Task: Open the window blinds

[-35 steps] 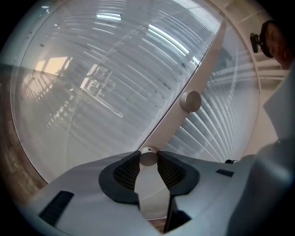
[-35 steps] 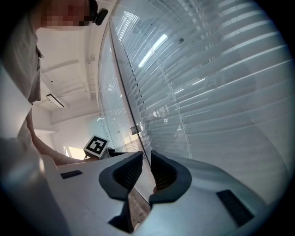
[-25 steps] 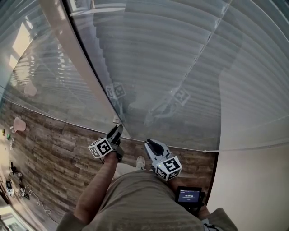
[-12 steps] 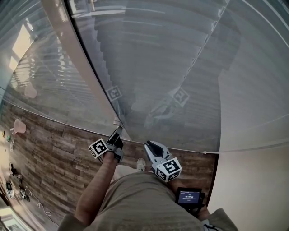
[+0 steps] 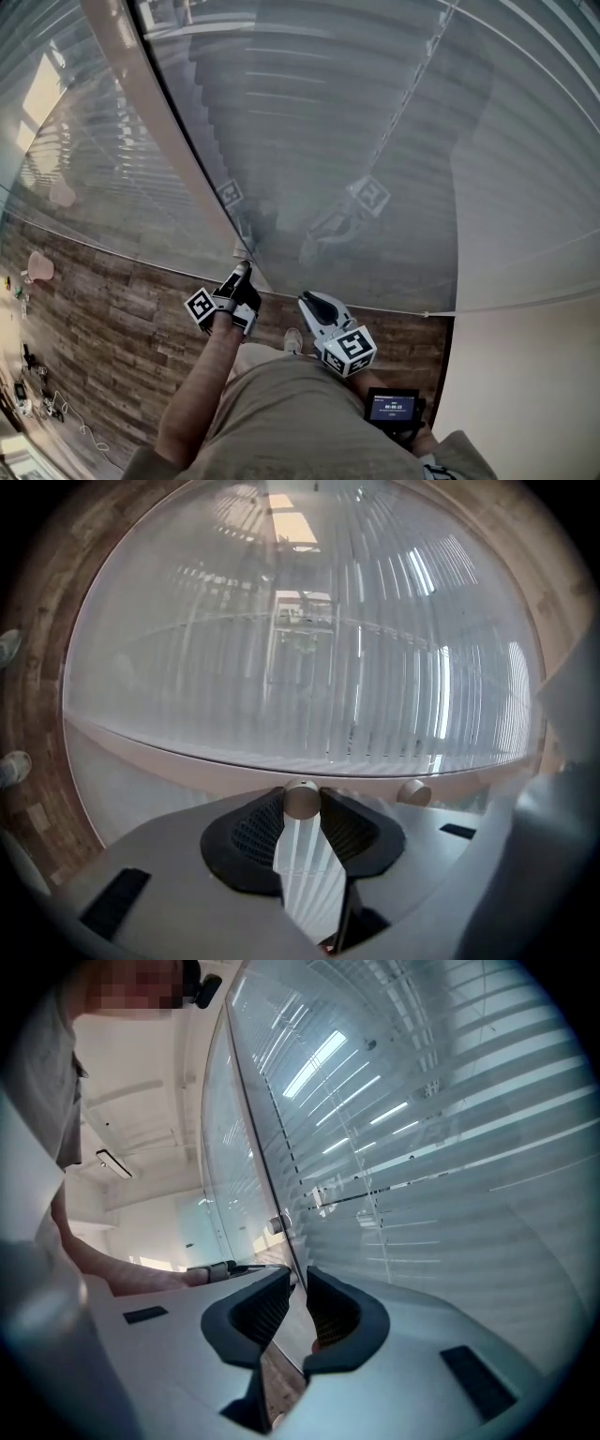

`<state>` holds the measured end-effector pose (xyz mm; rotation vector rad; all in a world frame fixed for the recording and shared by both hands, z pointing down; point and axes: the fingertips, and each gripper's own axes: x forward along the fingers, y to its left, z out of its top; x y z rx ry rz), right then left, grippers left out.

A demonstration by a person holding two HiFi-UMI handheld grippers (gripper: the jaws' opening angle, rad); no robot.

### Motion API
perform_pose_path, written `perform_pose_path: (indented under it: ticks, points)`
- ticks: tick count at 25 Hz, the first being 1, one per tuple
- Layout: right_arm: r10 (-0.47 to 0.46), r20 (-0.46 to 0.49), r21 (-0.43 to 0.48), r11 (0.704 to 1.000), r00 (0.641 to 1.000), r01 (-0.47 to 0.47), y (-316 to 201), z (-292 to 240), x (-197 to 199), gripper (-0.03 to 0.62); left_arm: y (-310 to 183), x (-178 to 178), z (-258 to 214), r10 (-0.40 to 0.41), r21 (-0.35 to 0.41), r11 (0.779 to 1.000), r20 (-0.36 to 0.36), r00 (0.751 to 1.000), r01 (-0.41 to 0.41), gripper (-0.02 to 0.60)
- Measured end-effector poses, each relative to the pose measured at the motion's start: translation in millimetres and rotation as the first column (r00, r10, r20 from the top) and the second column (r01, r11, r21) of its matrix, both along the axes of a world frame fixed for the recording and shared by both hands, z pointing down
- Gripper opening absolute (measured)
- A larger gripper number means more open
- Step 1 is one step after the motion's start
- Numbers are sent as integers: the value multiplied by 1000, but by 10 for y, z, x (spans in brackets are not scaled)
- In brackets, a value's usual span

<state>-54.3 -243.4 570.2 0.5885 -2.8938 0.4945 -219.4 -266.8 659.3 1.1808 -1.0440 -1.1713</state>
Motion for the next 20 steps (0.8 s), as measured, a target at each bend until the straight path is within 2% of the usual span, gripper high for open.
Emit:
perform_pose_path:
  ticks: [4,6,7,8,9,10,12,13,14,15,16,17,18,19,20]
  points:
    - [2,-2,-1,1000,1000,-2,-2,-22,12,52,-1,0,-8,-33,-4,999,-83,996,33,135]
    - [2,-2,-1,1000,1000,-2,14,-6,22,52,11,4,12,-48,-3,999,-78,996,48,135]
    - [2,-1,-1,1000,1000,-2,15,-4,25,52,6,5,6,-48,-2,999,-34,998,48,135]
    - [2,0,-2,1000,1000,-2,5,-15,25,52,-15,4,-26,-43,-1,999,38,998,43,135]
    - [2,0,-1,1000,1000,-2,-19,-34,24,52,-50,-2,-75,-35,-1,999,132,991,36,135]
    - [2,1,-1,1000,1000,-2,-48,-50,24,52,-90,-10,-123,-26,-4,1000,232,972,27,135]
    - [3,0,-2,1000,1000,-3,-94,-58,32,52,-125,-22,-155,7,-37,999,416,909,9,145]
    - [5,-1,-3,1000,1000,-5,-102,-54,39,52,-110,-15,-156,37,-63,998,512,858,-5,196]
    - [7,-1,-4,1000,1000,-7,-101,-51,44,52,-81,2,-156,80,-96,995,624,777,-25,217]
    - [9,-1,-5,1000,1000,-9,-100,-52,46,52,-46,23,-158,136,-142,989,750,647,-44,225]
    - [11,-1,-6,1000,1000,-11,-102,-58,44,52,-17,44,-167,197,-195,979,866,460,-52,225]
    - [12,-1,-6,1000,1000,-12,-109,-70,35,52,-1,61,-187,249,-246,968,938,240,-46,224]
    - [12,-1,-5,1000,1000,-12,-119,-84,23,52,-2,77,-213,281,-280,959,959,41,-31,224]
    - [11,0,-5,1000,1000,-11,-128,-96,10,52,-14,96,-235,294,-298,954,951,-99,-21,224]
    - [8,1,-4,1000,1000,-8,-131,-102,-3,52,-31,114,-241,301,-308,951,937,-176,-16,224]
